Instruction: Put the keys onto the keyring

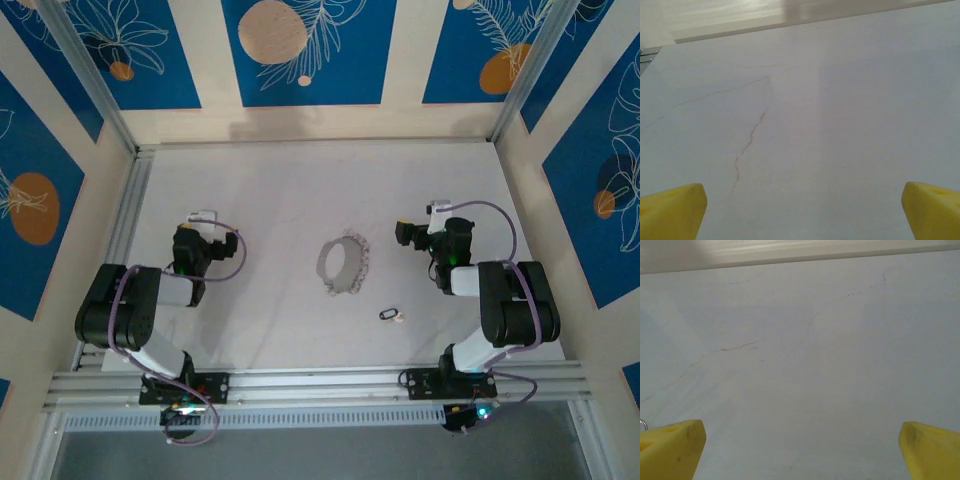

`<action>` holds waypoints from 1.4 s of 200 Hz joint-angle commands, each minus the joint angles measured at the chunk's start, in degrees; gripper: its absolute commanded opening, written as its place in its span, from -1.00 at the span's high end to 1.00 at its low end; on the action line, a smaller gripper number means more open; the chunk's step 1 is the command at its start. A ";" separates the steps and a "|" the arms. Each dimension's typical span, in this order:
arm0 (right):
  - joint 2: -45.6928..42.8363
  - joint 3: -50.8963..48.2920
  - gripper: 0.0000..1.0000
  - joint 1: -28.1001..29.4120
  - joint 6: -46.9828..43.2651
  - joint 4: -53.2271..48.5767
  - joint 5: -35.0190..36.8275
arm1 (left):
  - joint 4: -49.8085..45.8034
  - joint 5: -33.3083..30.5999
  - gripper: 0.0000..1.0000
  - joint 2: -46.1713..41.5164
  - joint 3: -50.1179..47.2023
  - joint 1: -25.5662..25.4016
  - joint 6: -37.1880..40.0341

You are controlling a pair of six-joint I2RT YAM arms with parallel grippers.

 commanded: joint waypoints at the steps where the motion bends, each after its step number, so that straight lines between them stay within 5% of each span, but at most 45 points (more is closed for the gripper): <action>1: -1.41 -0.51 -0.99 0.31 0.68 0.00 0.33 | 0.32 1.13 -1.00 -1.14 -0.36 0.75 0.48; 233: -1.32 -0.35 -0.98 0.14 0.83 -0.30 0.02 | 0.14 1.22 -1.00 -1.12 -0.27 0.75 0.49; 255: -1.92 -0.71 -0.98 1.30 1.10 0.20 4.97 | -0.43 1.75 -1.00 -2.18 -0.32 0.29 1.53; 265: -4.22 0.58 -0.99 2.54 1.20 -3.12 9.12 | -2.92 3.22 -1.00 -5.55 -0.50 -0.30 2.70; 280: -9.26 8.83 -0.98 4.42 2.04 -22.96 12.00 | -15.30 -0.55 -1.00 -12.52 2.40 -3.23 4.07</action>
